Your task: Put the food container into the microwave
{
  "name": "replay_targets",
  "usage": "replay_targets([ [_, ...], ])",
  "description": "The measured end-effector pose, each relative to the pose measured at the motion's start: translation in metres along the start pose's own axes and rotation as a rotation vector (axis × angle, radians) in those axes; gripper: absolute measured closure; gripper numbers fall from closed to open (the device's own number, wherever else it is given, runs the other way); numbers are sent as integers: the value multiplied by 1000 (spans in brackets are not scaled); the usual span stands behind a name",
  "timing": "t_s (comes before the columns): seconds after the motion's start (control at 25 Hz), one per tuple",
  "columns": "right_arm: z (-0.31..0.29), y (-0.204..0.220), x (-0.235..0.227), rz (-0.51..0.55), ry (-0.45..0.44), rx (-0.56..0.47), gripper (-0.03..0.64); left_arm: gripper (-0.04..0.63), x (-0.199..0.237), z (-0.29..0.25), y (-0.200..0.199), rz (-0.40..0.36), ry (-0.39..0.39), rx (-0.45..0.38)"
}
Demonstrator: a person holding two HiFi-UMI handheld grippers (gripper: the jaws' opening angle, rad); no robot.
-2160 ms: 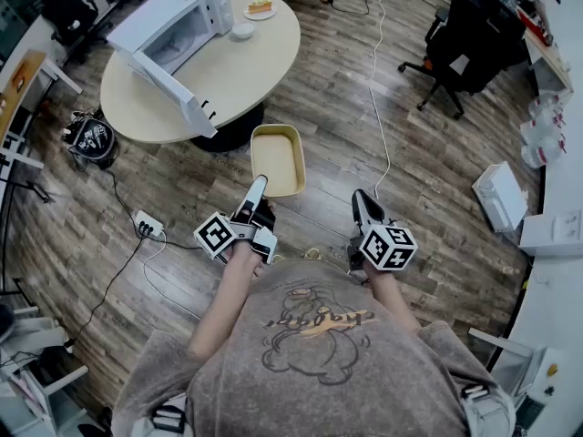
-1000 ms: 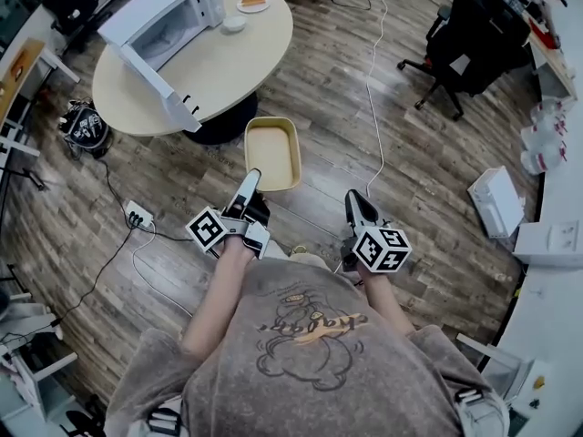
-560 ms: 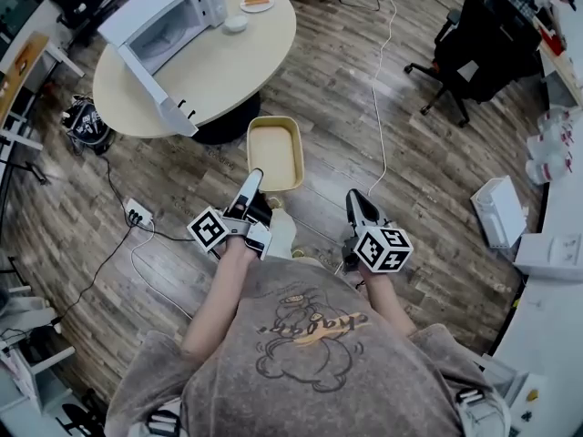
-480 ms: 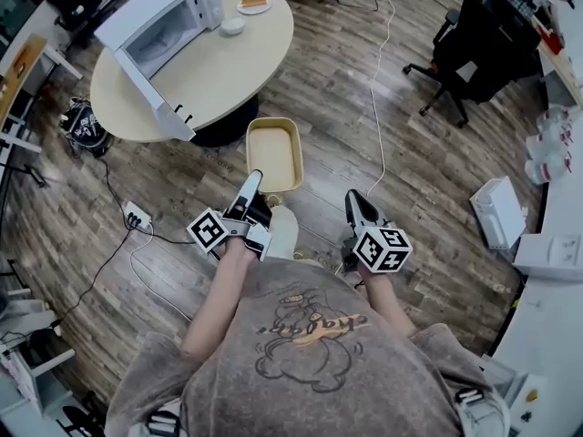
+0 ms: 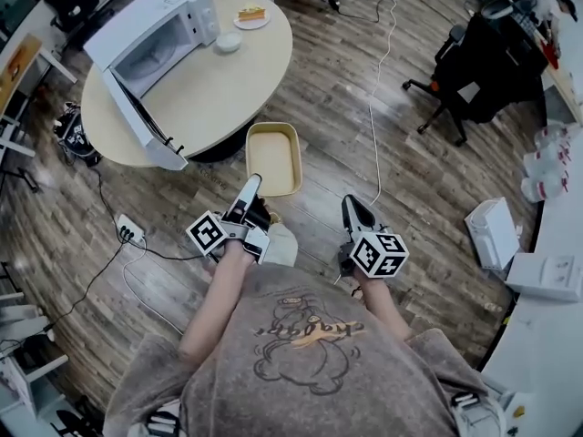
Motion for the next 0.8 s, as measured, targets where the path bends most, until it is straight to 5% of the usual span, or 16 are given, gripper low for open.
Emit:
replay_targets([
  [0.8, -175, -92, -37, 20, -68, 28, 617, 350, -3, -122, -118, 27, -15, -15],
])
Point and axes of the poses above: the fingertips, and each gripper's own axes: z backward along the fingers, x to its left, y out of its underside, the point moved 3 cm from there along z, backward along the fingers, and after that the axes turned 14 degrees about -y, right-handed, at the moved point
